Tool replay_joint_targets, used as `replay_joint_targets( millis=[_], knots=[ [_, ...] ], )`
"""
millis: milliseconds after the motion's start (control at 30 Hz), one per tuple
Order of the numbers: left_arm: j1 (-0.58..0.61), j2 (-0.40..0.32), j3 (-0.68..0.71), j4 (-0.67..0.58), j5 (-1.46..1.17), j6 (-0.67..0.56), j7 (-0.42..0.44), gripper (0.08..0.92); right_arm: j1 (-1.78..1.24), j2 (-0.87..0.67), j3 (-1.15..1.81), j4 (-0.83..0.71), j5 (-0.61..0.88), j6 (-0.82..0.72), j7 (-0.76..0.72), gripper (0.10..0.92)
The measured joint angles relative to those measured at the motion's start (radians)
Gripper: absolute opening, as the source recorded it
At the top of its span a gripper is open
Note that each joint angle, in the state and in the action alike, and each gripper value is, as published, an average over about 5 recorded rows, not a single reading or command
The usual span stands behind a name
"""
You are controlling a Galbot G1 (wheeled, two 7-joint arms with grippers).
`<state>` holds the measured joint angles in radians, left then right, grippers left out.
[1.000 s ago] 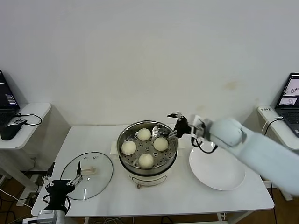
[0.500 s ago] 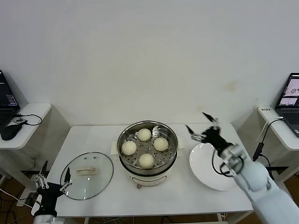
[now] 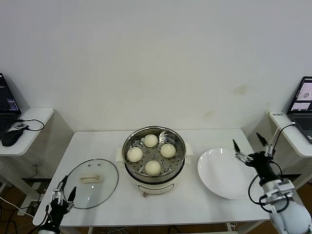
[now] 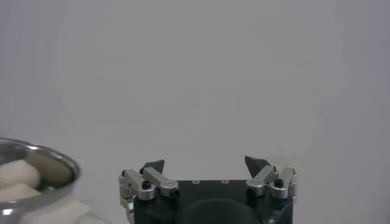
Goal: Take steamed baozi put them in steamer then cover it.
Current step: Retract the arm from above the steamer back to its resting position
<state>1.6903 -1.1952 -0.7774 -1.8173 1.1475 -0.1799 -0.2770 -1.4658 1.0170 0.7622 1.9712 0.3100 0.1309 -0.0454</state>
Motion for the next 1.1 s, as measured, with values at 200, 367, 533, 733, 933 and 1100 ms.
replay_joint_targets(
  millis=[200,367,533,733,933,1100],
  knots=[
    [-0.057,0.015,0.037,0.064,0.041,-0.015,0.018,0.823,-0.055,0.032,0.051,0.021,-0.006,0.017,0.005,0.823],
    [-0.095,0.019,0.071,0.105,0.058,-0.025,0.033,0.823,-0.092,0.05,0.08,0.035,-0.009,0.031,0.008,0.823],
    [-0.134,0.03,0.098,0.14,0.065,-0.031,0.045,0.823,-0.12,0.062,0.099,0.041,-0.012,0.04,0.009,0.823],
    [-0.185,0.047,0.118,0.181,0.066,-0.034,0.056,0.823,-0.149,0.077,0.111,0.048,-0.018,0.048,0.009,0.823],
    [-0.238,0.058,0.141,0.227,0.067,-0.037,0.062,0.823,-0.17,0.09,0.121,0.056,-0.022,0.052,0.008,0.823],
    [-0.282,0.07,0.156,0.264,0.068,-0.036,0.069,0.823,-0.186,0.099,0.125,0.059,-0.024,0.053,0.006,0.823]
  ],
)
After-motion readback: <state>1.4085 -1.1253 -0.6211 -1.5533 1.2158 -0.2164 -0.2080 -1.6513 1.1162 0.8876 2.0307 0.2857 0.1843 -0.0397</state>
